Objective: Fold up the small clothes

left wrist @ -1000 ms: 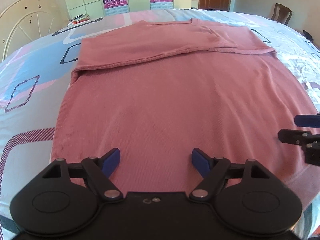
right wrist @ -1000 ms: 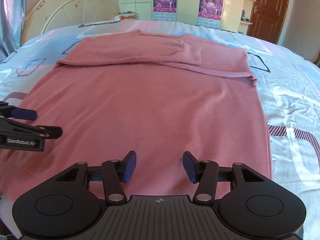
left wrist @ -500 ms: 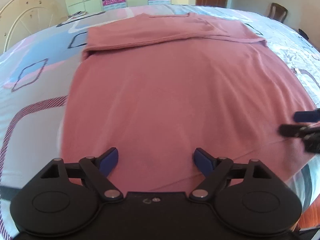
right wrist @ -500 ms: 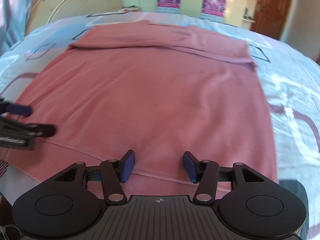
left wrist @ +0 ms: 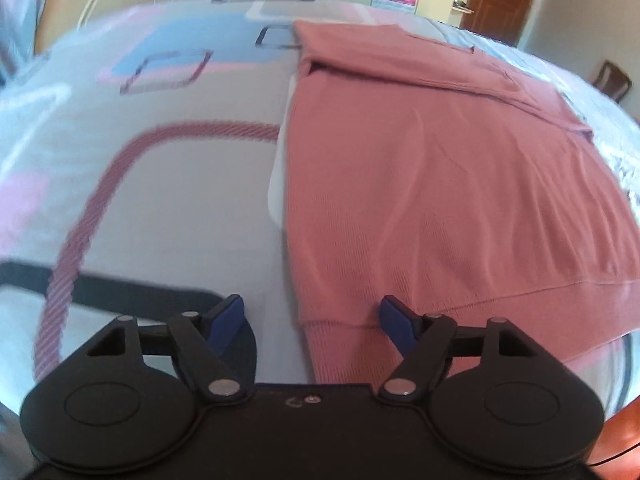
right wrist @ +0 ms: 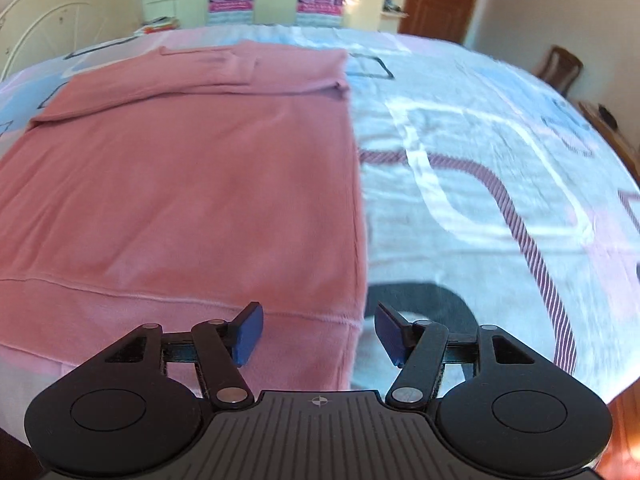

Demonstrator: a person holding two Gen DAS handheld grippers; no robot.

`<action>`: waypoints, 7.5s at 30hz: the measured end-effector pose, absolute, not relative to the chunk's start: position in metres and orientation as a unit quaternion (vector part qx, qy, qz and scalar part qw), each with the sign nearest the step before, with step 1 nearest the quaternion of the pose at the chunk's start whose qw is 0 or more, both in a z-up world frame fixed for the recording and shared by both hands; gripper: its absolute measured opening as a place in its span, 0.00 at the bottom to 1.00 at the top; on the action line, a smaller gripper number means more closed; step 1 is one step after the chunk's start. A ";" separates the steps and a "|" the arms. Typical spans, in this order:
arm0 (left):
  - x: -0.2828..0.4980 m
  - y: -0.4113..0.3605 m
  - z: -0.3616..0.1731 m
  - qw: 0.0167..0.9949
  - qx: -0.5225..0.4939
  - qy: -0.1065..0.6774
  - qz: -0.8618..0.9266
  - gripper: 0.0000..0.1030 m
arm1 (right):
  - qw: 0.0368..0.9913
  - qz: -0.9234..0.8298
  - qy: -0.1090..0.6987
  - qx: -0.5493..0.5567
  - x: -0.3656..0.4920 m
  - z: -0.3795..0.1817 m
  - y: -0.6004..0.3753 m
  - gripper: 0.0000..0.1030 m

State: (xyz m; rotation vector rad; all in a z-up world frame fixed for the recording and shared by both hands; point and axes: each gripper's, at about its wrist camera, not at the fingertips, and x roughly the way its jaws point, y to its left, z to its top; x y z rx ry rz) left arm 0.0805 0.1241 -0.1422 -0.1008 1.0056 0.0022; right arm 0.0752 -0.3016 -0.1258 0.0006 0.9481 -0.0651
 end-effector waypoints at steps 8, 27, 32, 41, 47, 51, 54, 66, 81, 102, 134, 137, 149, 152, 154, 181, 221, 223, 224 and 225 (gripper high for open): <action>0.076 0.122 -0.146 0.867 -0.072 0.491 -0.036 0.60 | 0.874 -0.027 0.478 0.079 0.074 -0.132 -0.308 0.50; 0.186 0.131 -0.072 0.885 -0.200 0.409 -0.102 0.06 | 0.887 0.052 0.407 0.211 0.158 -0.059 -0.349 0.09; 0.261 0.125 -0.052 0.904 -0.204 0.364 -0.089 0.06 | 0.898 0.057 0.373 0.227 0.241 -0.041 -0.364 0.09; 0.397 0.124 -0.088 0.892 -0.246 0.378 -0.024 0.06 | 0.874 0.043 0.401 0.272 0.407 -0.080 -0.378 0.09; 0.443 0.118 -0.113 0.889 -0.203 0.410 -0.001 0.07 | 0.860 0.025 0.424 0.281 0.459 -0.109 -0.387 0.10; 0.449 0.116 -0.116 0.885 -0.175 0.430 0.002 0.21 | 0.864 0.023 0.425 0.267 0.473 -0.113 -0.392 0.12; 0.437 0.122 -0.104 0.901 -0.161 0.403 -0.004 0.77 | 0.879 0.041 0.409 0.242 0.477 -0.103 -0.394 0.31; 0.444 0.114 -0.114 0.902 -0.083 0.419 -0.061 0.81 | 0.897 0.127 0.395 0.154 0.488 -0.111 -0.381 0.55; 0.480 0.106 -0.152 0.880 -0.032 0.452 -0.143 0.59 | 0.882 0.203 0.413 0.103 0.510 -0.134 -0.356 0.55; 0.476 0.118 -0.137 0.926 -0.117 0.353 -0.058 0.13 | 0.921 0.102 0.353 0.133 0.521 -0.123 -0.369 0.06; 0.398 0.096 -0.156 0.915 -0.052 0.399 -0.011 0.59 | 0.915 0.083 0.393 0.017 0.439 -0.156 -0.301 0.39; 0.392 0.101 -0.155 0.913 -0.068 0.401 0.002 0.55 | 0.916 0.059 0.396 0.006 0.430 -0.161 -0.323 0.39; 0.353 0.097 -0.149 0.911 -0.058 0.407 0.031 0.54 | 0.915 0.068 0.394 -0.050 0.379 -0.159 -0.309 0.39; 0.346 0.090 -0.138 0.911 -0.056 0.407 0.037 0.54 | 0.914 0.060 0.401 -0.021 0.377 -0.154 -0.320 0.39; 0.341 0.084 -0.129 0.913 -0.066 0.401 0.029 0.56 | 0.915 0.074 0.396 0.001 0.371 -0.144 -0.321 0.39; 0.331 0.031 -0.155 0.894 -0.019 0.447 -0.024 0.73 | 0.901 0.084 0.422 -0.046 0.331 -0.157 -0.260 0.46; 0.315 0.128 -0.180 0.820 -0.389 0.412 -0.079 0.91 | 0.915 0.086 0.392 -0.044 0.400 -0.140 -0.148 0.55; 0.323 0.131 -0.185 0.820 -0.412 0.389 -0.077 0.90 | 0.914 0.085 0.394 -0.036 0.401 -0.140 -0.149 0.55; 0.327 0.132 -0.187 0.822 -0.418 0.380 -0.076 0.86 | 0.914 0.085 0.395 -0.035 0.402 -0.140 -0.149 0.55; 0.332 0.133 -0.189 0.824 -0.420 0.373 -0.074 0.83 | 0.914 0.085 0.394 -0.036 0.403 -0.139 -0.147 0.55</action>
